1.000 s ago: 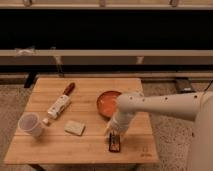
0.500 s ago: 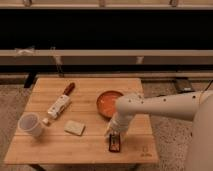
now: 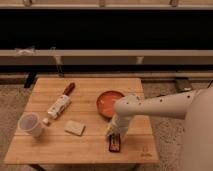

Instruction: Push the eraser across the table

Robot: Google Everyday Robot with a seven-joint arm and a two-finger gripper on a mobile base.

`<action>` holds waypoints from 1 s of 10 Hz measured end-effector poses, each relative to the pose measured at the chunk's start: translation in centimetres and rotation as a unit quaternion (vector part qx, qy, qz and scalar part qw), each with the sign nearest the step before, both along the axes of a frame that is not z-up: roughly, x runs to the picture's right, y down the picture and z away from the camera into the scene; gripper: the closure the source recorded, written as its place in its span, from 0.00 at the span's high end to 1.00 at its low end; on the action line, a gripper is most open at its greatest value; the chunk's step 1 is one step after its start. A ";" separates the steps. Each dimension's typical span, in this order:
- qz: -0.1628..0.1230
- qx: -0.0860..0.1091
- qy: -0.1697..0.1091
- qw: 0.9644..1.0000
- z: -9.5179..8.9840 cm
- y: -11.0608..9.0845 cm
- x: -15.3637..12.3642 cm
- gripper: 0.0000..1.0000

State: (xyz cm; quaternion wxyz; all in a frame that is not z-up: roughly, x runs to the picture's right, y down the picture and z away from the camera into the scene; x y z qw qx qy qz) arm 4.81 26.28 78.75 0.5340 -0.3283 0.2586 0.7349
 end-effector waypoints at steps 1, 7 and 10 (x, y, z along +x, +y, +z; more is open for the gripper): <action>-0.001 0.001 0.001 1.000 0.3 0.1 -0.1 0.65; -0.017 0.010 -0.032 0.999 0.8 -1.1 -3.7 0.65; -0.032 0.001 -0.060 0.998 1.1 -1.2 -6.7 0.65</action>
